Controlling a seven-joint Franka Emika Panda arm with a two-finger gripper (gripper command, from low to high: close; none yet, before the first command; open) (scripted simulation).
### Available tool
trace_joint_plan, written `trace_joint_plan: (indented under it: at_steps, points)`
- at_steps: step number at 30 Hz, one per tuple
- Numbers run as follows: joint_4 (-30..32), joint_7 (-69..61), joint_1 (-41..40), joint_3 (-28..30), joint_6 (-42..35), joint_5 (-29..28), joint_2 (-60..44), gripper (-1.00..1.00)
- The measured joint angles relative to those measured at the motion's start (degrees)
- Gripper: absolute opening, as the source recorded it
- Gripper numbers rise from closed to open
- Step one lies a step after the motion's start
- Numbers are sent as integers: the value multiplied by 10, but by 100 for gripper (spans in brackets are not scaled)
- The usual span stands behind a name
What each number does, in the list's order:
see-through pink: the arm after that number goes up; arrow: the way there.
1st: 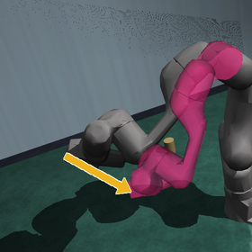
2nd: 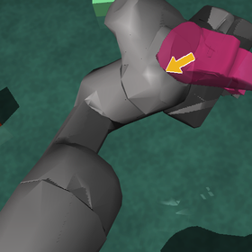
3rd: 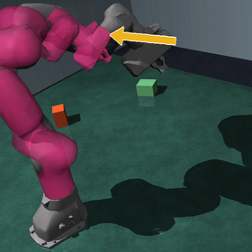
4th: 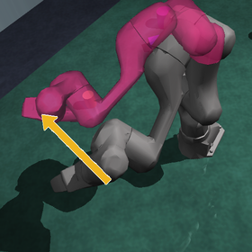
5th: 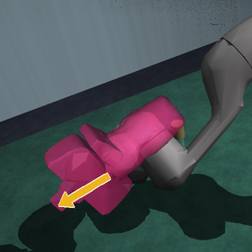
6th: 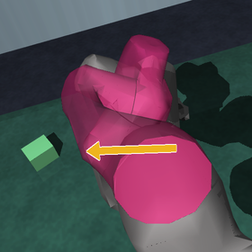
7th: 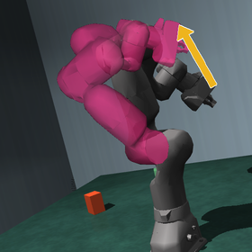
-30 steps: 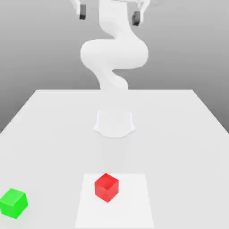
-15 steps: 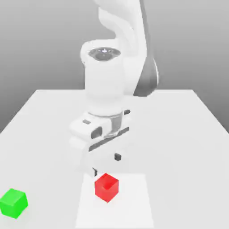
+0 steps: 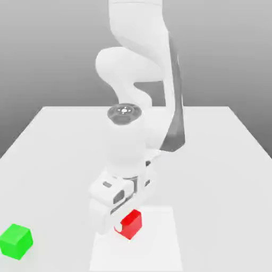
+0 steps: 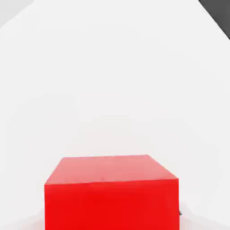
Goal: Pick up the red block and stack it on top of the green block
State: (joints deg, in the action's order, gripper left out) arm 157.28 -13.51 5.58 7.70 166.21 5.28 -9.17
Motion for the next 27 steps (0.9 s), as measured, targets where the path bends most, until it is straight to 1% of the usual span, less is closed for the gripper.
trace_joint_plan:
  at_steps: [3,5,11,18,20,23,24,27]
  points:
    - [9,26,0,10,-51,-36,61,-100]
    - [-8,49,-20,23,-76,-33,66,-100]
    - [-97,139,-81,67,-133,3,24,-100]
    - [-206,261,-138,141,-195,31,-24,-100]
    - [-223,268,-150,144,-186,49,-50,-100]
    - [-232,245,-174,119,-141,90,-107,-100]
    - [-233,239,-179,113,-130,99,-120,100]
    - [-233,239,-179,113,-130,99,-120,100]
